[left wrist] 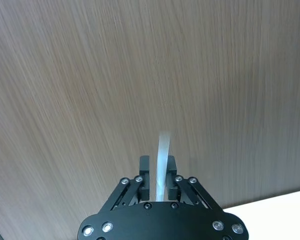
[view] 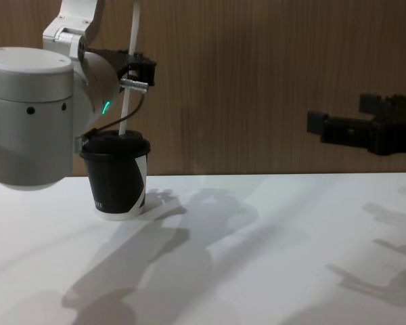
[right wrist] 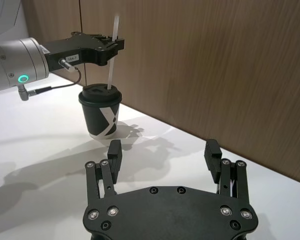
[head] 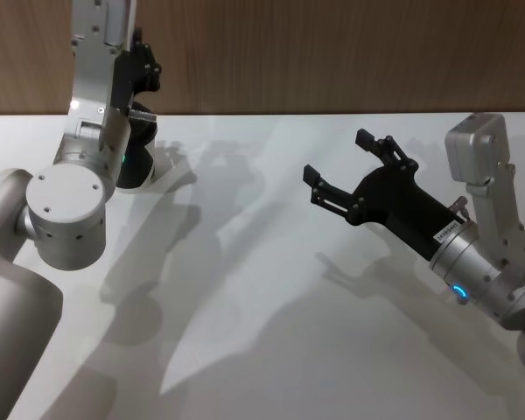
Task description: Pick up the straw with one hand, pass it to the other hand, and insert it into the cup.
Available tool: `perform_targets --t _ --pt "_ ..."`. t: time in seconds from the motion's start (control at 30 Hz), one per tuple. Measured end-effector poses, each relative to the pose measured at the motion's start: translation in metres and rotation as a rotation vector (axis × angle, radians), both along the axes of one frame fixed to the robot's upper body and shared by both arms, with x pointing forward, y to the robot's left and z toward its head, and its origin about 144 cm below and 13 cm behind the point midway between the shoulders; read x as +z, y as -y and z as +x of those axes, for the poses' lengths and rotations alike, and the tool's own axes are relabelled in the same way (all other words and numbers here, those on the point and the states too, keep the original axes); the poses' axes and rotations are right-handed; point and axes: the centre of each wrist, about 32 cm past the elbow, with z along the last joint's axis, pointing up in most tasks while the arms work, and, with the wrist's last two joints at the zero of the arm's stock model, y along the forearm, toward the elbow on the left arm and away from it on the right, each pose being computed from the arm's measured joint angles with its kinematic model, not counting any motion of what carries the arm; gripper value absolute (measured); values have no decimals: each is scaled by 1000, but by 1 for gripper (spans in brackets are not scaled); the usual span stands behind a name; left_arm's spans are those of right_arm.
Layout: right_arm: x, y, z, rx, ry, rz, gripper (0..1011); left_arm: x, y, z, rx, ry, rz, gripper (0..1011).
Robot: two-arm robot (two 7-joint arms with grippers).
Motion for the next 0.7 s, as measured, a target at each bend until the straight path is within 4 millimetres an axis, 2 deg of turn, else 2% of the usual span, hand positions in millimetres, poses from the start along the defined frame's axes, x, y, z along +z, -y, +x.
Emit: perform_targets --t 0.27,0.3,0.4,0.53,0.6,0.67,0.7 --pt "0 0 0 0 0 0 1001 -1 0 1 -1 -5 1 380" --pt "0 0 0 0 0 0 1001 -1 1 1 -1 -6 1 441" --pt "0 0 0 0 0 0 1001 -2 1 1 -2 -7 1 502" --pt "0 0 0 0 0 0 1001 -2 1 1 -2 -8 1 684" --pt "0 0 0 0 0 0 1001 -2 1 1 -2 -8 1 703" --pt "0 0 0 0 0 1 1001 -2 1 1 -3 -8 1 788" --pt "0 0 0 0 -1 2 1001 -2 0 1 -5 -9 2 800"
